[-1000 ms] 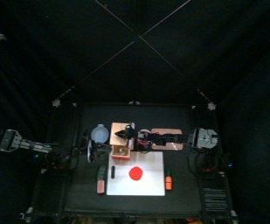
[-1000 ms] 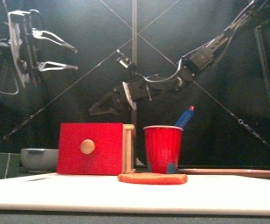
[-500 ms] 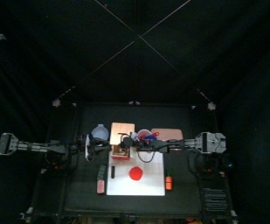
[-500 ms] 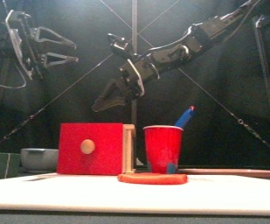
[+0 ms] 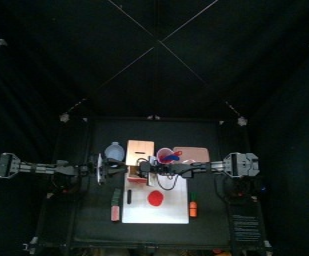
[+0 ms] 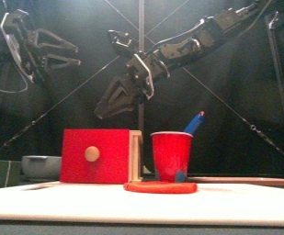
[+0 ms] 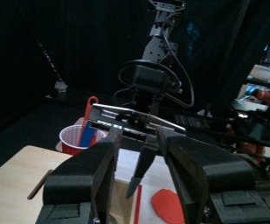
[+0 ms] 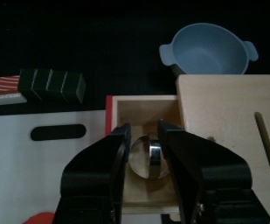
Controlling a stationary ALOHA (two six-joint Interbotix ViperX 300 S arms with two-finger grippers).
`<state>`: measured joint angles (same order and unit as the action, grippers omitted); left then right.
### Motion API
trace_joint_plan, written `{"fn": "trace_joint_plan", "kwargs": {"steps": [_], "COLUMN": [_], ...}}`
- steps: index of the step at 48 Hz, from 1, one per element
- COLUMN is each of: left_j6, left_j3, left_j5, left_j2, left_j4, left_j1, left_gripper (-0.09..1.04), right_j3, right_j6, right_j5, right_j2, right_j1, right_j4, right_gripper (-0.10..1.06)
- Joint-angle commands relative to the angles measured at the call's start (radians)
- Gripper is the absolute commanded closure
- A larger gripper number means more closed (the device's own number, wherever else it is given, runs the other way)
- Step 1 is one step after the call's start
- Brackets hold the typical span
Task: Get the cutter from the drawer then cut the dough then place the extra dough in the bowl
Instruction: Place the cutter on the board
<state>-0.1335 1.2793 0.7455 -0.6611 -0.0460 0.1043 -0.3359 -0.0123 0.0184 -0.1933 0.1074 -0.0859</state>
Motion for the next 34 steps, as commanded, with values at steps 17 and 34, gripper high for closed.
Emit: {"fn": "trace_joint_plan", "kwargs": {"steps": [17, 34], "left_j6": [0.000, 0.000], "left_j3": [-0.011, -0.009], "left_j5": [0.009, 0.009], "left_j2": [0.000, -0.002], "left_j4": [0.000, 0.000], "left_j1": [0.002, -0.002], "left_gripper": [0.16, 0.16], "right_j3": [0.034, 0.049], "right_j6": [0.000, 0.000], "right_j5": [0.078, 0.092], "right_j2": [-0.002, -0.031], "right_j1": [0.006, 0.026], "right_j4": [0.011, 0.002], "right_gripper": [0.25, 0.25]}}
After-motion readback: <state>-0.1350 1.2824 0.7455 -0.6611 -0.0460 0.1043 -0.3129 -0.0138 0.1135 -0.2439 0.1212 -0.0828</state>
